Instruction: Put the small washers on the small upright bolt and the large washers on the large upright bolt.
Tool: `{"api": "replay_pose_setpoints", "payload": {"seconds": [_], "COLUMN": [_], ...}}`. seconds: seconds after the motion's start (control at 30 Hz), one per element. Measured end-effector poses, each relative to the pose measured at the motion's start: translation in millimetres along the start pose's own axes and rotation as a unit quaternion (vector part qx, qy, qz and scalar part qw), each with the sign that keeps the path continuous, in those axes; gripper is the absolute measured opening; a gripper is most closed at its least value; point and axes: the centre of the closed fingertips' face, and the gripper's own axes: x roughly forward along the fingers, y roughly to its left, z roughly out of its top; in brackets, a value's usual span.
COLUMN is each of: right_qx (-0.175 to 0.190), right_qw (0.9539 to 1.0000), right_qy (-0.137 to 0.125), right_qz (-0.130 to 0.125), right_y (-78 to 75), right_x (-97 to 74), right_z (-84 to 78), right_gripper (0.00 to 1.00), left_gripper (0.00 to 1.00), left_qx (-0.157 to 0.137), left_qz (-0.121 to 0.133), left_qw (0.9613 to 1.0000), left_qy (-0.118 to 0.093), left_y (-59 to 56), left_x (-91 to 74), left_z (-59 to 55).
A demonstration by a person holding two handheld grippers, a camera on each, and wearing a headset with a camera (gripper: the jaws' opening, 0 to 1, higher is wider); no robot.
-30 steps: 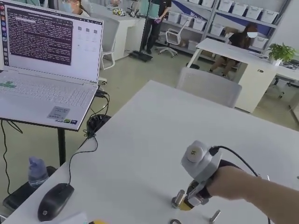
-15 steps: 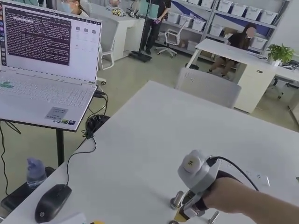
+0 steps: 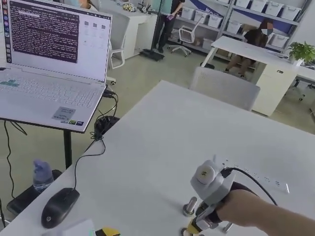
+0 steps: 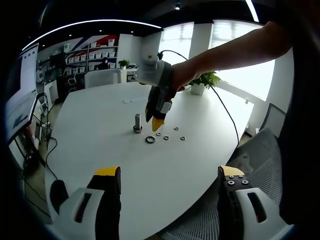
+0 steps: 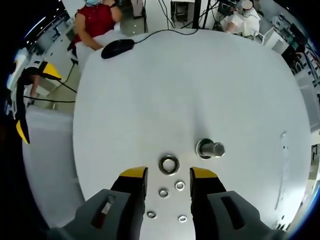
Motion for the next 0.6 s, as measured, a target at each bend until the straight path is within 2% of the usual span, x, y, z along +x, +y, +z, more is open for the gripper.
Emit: {"api": "replay_pose_setpoints", "payload": {"seconds": [0.23, 0.6], "right_qx": [0.003, -0.003], "right_qw": [1.0000, 1.0000], "right_qy": [-0.003, 0.007], "right_qz": [-0.001, 0.000], "right_y": [-1.9, -0.9], "right_x": [11.1, 28.2], "right_z": [-1.9, -5.4], "right_gripper": [0.36, 0.37], "left_gripper": [0.79, 0.79], "left_qx": [-0.002, -0.006], "left_qz": [0.003, 0.002], "left_qw": [1.0000, 1.0000], "left_qy": [0.001, 0.003], "left_y": [0.0, -3.3], "left_x": [2.0, 0.4], "left_z": [-4.1, -11.5]}}
